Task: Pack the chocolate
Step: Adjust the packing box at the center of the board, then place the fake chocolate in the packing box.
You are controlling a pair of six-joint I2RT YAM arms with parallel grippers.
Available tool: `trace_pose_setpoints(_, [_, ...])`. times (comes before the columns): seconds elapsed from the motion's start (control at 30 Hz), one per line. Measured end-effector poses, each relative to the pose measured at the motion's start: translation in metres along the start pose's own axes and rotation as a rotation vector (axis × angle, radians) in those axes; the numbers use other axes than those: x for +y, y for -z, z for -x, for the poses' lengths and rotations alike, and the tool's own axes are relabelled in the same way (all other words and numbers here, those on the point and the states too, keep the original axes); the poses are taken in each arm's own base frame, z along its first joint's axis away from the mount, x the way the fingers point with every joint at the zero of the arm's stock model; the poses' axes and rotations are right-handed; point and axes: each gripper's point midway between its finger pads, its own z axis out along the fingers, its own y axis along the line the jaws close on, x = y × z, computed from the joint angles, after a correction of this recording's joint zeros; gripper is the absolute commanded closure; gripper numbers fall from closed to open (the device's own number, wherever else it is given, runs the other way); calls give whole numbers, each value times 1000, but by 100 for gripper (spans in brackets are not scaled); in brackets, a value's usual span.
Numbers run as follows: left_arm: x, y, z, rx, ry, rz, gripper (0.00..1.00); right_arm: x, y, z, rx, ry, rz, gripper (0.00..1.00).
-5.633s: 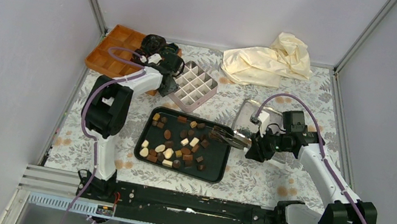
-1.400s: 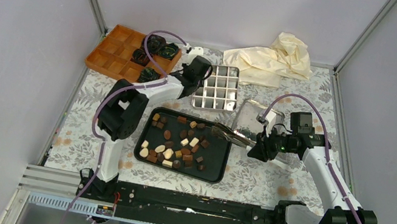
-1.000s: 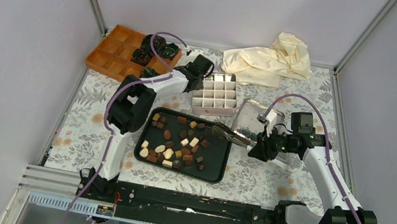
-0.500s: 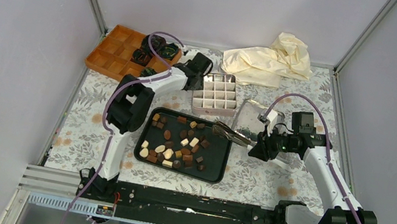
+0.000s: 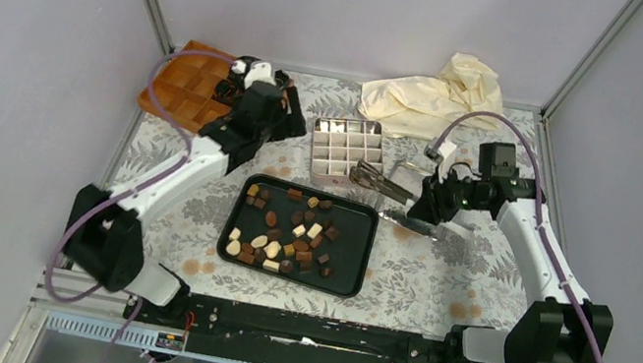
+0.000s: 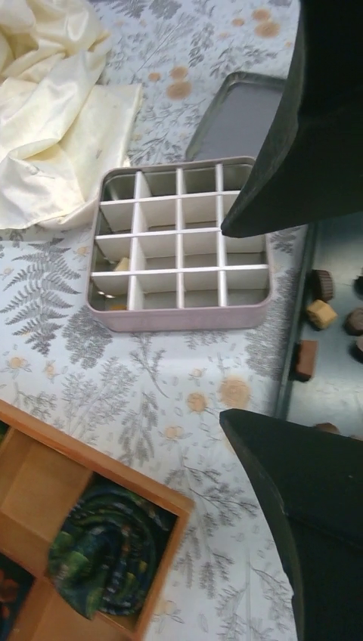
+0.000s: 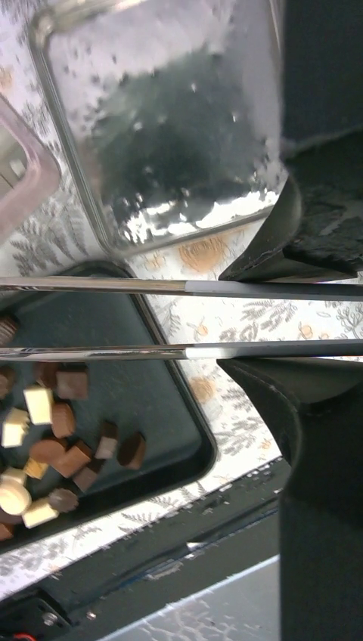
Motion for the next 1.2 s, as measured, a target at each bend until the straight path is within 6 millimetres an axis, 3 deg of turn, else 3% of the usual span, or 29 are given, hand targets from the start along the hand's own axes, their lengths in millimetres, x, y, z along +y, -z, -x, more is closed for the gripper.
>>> trace_pose_setpoints(0.27, [34,62,-43,-14,82,-189,1,-56,-6,43,20,-60,-105,94])
trace_pose_setpoints(0.53, [39,112,-81,-55,210,-403,1,-105,-27,78,44,-90,-174,94])
trace_pose_setpoints(0.73, [50,126,-102,-75,313,-455,2,-119,-55,95,65,-88,-179,93])
trace_pose_setpoints(0.93, [47,133,-95,-106,352,-484,2,-126,-77,92,109,-99,-180,92])
trace_pose_setpoints(1.2, [45,134,-95,-96,400,-491,2,-139,-85,91,127,-119,-206,89])
